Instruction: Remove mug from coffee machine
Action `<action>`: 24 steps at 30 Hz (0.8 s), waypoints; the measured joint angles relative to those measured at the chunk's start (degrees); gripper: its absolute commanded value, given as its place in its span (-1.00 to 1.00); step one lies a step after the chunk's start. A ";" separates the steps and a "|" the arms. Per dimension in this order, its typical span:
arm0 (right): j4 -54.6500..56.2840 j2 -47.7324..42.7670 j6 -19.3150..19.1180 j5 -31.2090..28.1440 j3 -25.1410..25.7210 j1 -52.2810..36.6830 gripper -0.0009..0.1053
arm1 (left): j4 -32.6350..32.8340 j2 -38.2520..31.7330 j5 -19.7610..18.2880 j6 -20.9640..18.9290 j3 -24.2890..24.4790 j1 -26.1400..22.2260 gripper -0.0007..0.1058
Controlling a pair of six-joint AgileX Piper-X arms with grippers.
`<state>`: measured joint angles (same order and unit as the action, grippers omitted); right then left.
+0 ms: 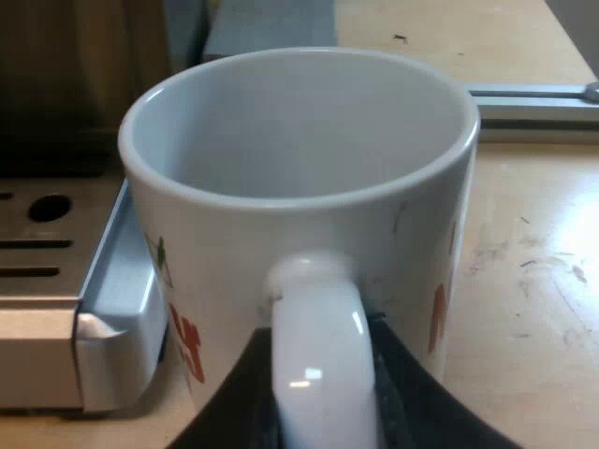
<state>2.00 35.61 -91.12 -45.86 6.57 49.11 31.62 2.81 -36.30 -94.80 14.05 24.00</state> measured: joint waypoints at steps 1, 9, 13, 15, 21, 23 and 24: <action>-0.29 0.00 0.00 1.59 0.00 -1.96 -0.98 | 0.00 0.00 0.00 0.00 0.00 0.00 0.51; -0.70 0.00 0.08 8.24 -0.10 -12.77 -0.98 | 0.00 0.00 0.00 0.00 0.00 0.00 0.51; -4.38 0.00 -3.05 13.66 -1.22 -17.16 -0.98 | 0.00 0.00 0.00 0.00 0.00 0.00 0.51; -7.32 0.60 -5.45 16.39 -1.96 -18.47 -0.98 | 0.00 0.00 0.00 0.00 0.00 0.00 0.51; -13.26 6.52 -9.10 19.74 -2.29 -20.45 -0.98 | 0.00 0.00 0.00 0.00 0.00 0.00 0.51; -17.11 10.46 -9.56 20.59 -2.29 -20.58 -0.98 | 0.00 0.00 0.00 0.00 0.00 0.00 0.51; -18.35 11.14 -9.61 20.73 -2.29 -20.61 -0.98 | 0.00 0.00 0.00 0.00 0.00 0.00 0.51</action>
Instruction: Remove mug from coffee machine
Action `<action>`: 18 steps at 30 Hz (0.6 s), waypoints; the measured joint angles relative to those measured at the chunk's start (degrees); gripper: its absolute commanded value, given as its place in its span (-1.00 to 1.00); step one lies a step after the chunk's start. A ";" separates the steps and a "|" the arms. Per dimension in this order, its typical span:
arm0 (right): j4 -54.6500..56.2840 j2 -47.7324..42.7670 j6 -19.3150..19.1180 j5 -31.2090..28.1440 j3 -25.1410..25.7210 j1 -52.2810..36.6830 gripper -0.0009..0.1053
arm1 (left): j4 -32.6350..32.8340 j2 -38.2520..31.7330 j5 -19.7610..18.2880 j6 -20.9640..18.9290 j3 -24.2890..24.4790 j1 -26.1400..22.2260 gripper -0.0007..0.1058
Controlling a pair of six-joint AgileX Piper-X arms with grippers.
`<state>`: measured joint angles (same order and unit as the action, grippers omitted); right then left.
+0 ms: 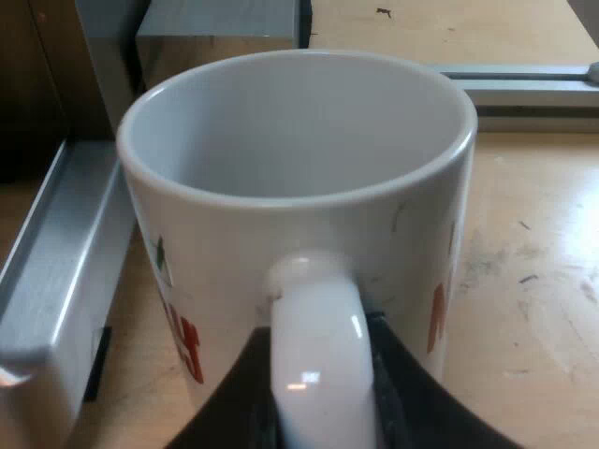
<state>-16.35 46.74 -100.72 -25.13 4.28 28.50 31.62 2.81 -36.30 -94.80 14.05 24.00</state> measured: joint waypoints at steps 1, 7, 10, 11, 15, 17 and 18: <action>-2.04 2.06 -0.06 0.04 0.00 0.03 -0.98 | 0.00 0.00 0.00 0.00 0.00 0.00 0.51; -12.16 12.56 -0.37 0.04 0.00 0.03 -0.98 | 0.00 0.00 0.00 0.00 0.00 0.00 0.51; -17.90 17.79 -0.37 0.04 0.00 0.03 -0.98 | 0.00 0.00 0.00 0.00 0.00 0.00 0.51; -19.29 18.87 -0.37 -0.25 0.00 0.03 -0.98 | 0.00 0.00 0.00 0.00 0.00 0.00 0.51; -26.89 25.57 -0.49 -1.61 0.00 0.03 -0.98 | 0.00 0.00 0.00 0.00 0.00 0.00 0.51; -29.13 28.32 -0.47 -1.62 0.00 0.03 -0.98 | 0.00 0.00 0.00 0.00 0.00 0.00 0.51; -30.33 29.71 -0.47 -1.76 0.00 0.03 -0.98 | 0.00 0.00 0.00 0.00 0.00 0.00 0.51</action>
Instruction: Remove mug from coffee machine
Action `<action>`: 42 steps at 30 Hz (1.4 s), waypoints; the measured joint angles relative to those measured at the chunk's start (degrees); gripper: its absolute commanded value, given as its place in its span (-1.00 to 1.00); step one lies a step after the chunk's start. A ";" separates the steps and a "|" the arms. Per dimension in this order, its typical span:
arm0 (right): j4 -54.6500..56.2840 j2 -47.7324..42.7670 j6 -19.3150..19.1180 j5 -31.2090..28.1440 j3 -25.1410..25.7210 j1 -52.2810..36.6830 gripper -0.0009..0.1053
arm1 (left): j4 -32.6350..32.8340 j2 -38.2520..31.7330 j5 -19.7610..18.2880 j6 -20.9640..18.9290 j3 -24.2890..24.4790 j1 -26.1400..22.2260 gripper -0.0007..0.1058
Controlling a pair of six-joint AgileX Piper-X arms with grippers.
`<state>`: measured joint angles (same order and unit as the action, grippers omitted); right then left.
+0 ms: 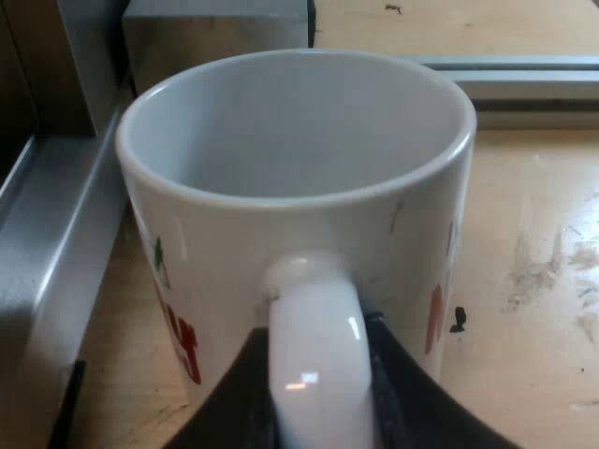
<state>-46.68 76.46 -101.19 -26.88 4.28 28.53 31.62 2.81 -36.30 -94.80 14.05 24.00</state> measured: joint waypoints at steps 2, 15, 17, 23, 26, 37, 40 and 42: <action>-1.16 1.38 0.00 -0.17 0.00 0.00 -0.98 | 0.00 0.00 0.00 0.00 0.00 0.00 0.51; -8.84 10.58 0.00 -3.15 3.06 0.00 -0.98 | 0.00 0.00 0.00 0.00 0.00 0.00 0.51; -8.84 10.63 0.00 -3.18 3.10 0.00 -0.98 | 0.00 0.00 0.00 0.00 0.00 0.00 0.51; -8.84 10.68 0.00 -4.97 3.09 0.00 -0.98 | 0.00 0.00 0.00 0.00 0.00 0.00 0.51; -8.84 10.68 0.00 -4.94 3.09 0.00 -0.98 | 0.00 0.00 0.00 0.00 0.00 0.00 0.51; -8.84 10.68 0.00 -5.15 3.09 0.00 -0.62 | 0.00 0.00 0.00 0.00 0.00 0.00 0.51; -8.84 10.68 0.00 -4.89 3.09 0.00 -0.16 | 0.00 0.00 0.00 0.00 0.00 0.00 0.51; -9.33 10.68 0.00 -5.07 3.18 0.00 -0.13 | 0.00 0.00 0.00 0.00 0.00 0.00 0.51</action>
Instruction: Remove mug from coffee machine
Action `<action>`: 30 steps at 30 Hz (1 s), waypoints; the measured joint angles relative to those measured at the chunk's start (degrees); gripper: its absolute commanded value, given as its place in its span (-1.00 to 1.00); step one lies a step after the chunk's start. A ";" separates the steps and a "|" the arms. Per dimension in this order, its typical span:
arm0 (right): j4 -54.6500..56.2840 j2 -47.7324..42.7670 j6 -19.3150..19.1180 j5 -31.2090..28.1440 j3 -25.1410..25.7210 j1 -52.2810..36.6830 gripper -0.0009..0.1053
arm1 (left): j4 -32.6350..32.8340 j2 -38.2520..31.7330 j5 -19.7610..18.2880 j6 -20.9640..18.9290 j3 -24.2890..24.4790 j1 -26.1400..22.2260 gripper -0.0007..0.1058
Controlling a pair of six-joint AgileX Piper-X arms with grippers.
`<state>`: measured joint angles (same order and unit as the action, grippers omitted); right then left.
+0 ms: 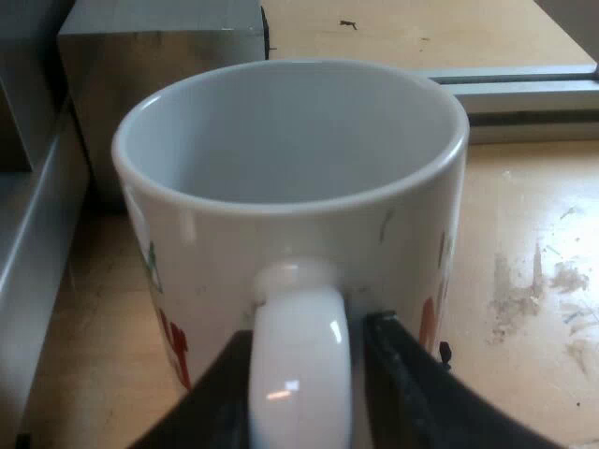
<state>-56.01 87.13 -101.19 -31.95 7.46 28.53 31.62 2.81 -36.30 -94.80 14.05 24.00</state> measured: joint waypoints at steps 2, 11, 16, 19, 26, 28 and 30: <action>-0.52 0.00 0.00 -0.06 0.00 0.00 -0.12 | 0.00 0.00 0.00 0.00 0.00 0.00 0.51; 0.16 -0.75 0.00 -0.06 0.08 0.00 -0.12 | 0.00 0.00 0.00 0.00 0.00 0.00 0.51; 6.27 -5.42 0.00 0.97 0.30 0.00 -0.12 | 0.00 0.00 0.00 0.00 0.00 0.00 0.51; 10.38 -10.54 0.00 2.12 0.30 0.00 -0.12 | 0.00 0.00 0.00 0.00 0.00 0.00 0.51; 24.62 -22.20 1.02 3.79 0.35 0.00 -0.12 | 0.00 0.00 0.00 -0.36 0.00 0.00 0.51; 28.54 -24.78 1.15 4.68 0.35 0.00 -0.12 | 0.00 0.00 0.00 -0.36 0.00 0.00 0.51; 38.95 -33.42 1.34 8.40 0.25 0.00 -0.12 | 0.00 0.00 0.00 -0.36 0.00 0.00 0.51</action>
<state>-17.06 53.71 -99.85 -23.55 7.71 28.53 31.62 2.81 -36.30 -95.16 14.05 24.00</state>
